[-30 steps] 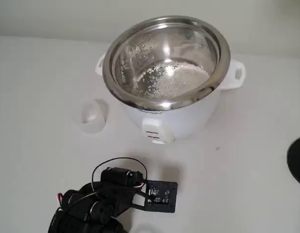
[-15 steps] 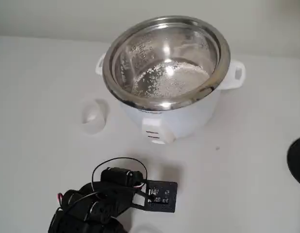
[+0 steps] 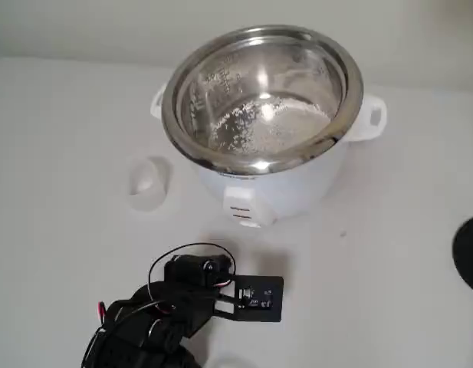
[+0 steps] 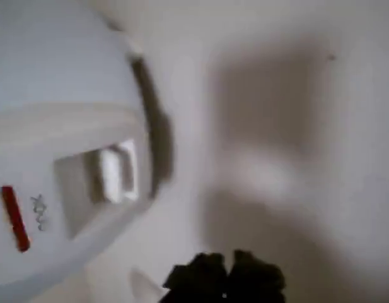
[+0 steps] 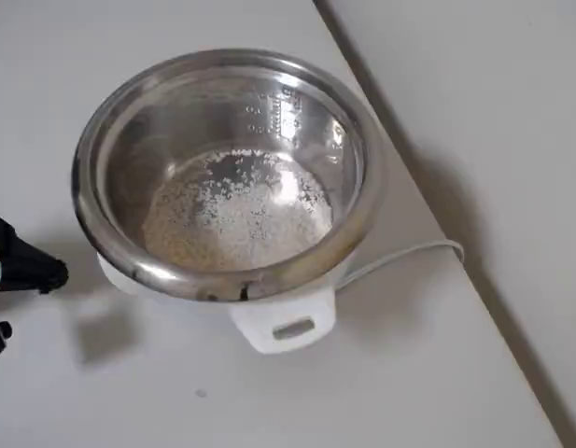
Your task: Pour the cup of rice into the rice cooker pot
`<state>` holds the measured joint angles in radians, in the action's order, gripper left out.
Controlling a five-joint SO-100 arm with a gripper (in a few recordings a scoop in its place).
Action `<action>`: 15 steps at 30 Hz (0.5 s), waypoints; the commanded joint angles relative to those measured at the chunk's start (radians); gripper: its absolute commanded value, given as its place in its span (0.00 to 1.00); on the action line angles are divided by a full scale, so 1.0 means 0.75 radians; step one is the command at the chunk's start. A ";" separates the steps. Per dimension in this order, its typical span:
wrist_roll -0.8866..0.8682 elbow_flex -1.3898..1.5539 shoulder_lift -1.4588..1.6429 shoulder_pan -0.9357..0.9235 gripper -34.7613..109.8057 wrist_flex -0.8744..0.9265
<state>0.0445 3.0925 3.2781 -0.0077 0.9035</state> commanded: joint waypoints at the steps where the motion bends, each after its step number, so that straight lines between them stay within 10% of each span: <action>1: -0.014 0.004 0.016 0.022 0.24 -0.086; 15: -0.025 0.010 0.018 0.047 0.24 -0.110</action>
<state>0.0337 3.1032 3.2797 0.0261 0.8437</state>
